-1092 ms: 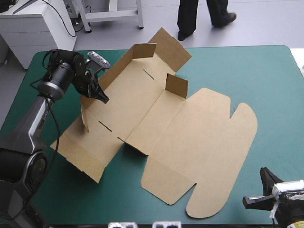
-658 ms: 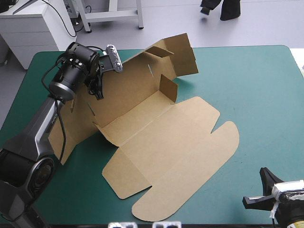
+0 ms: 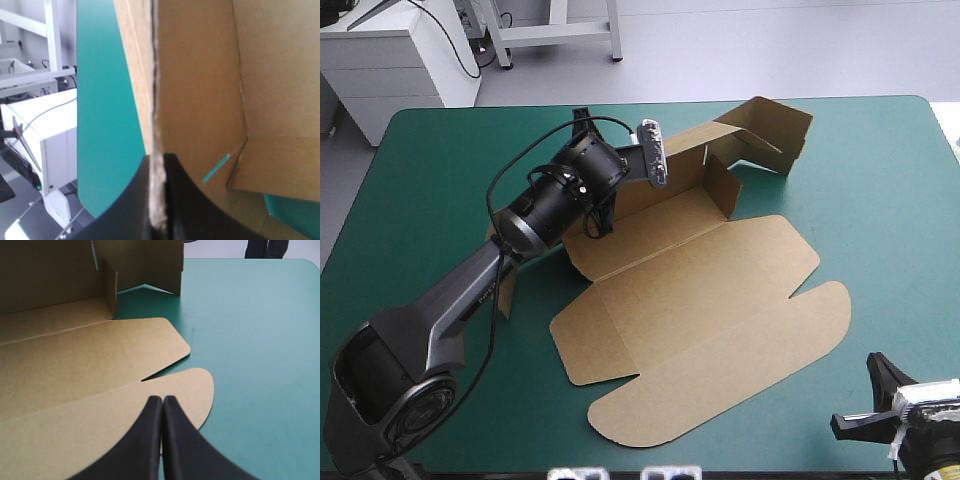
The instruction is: Fold the box
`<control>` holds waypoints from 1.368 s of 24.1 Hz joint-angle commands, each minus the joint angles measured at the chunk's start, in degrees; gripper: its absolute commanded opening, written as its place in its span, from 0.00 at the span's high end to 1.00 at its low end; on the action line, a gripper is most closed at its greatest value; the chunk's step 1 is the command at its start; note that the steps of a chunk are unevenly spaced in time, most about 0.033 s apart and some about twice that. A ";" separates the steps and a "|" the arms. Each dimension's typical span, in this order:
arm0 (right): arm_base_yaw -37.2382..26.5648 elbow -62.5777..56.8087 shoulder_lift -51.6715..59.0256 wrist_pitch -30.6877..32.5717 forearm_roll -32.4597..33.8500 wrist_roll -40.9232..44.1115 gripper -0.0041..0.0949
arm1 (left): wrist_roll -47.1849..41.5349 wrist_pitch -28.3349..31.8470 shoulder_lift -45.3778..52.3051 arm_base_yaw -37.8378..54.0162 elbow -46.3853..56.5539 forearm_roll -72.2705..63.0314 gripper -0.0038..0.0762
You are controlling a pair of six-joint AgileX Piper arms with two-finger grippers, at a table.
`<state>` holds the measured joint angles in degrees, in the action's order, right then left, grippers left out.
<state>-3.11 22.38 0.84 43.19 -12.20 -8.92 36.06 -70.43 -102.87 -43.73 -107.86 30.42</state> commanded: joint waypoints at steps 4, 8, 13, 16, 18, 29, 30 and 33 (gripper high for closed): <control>-0.07 1.28 1.24 -4.29 -0.16 -0.24 0.98 | -3.17 5.39 5.56 -5.58 8.17 9.00 0.96; -0.07 1.28 1.24 -4.29 -0.20 -0.24 0.98 | -10.96 16.98 14.65 -6.49 25.81 18.93 0.96; -0.07 1.28 1.24 -4.29 -0.30 -0.24 0.98 | -15.31 28.35 24.33 -10.31 42.09 29.71 0.96; -0.07 1.28 1.24 -4.29 -0.30 -0.24 0.98 | -15.31 31.11 27.69 -11.26 47.64 32.10 0.96; -0.07 1.28 1.24 -4.29 -0.30 -0.24 0.98 | -15.31 31.47 28.63 -11.26 50.05 33.12 0.96; -0.07 1.28 1.24 -4.29 -0.30 -0.24 0.98 | -28.90 36.05 22.41 -7.36 50.38 53.44 0.96; -0.07 1.28 1.24 -4.29 -0.30 -0.24 0.98 | -30.59 35.94 22.15 -7.36 50.38 54.97 0.96; -0.07 1.28 1.24 -4.29 -0.30 -0.24 0.98 | -37.58 35.94 21.83 -7.36 50.38 57.94 0.96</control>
<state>-3.11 22.38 0.84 43.19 -12.20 -8.92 2.49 -34.66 -82.47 -50.88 -56.18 83.67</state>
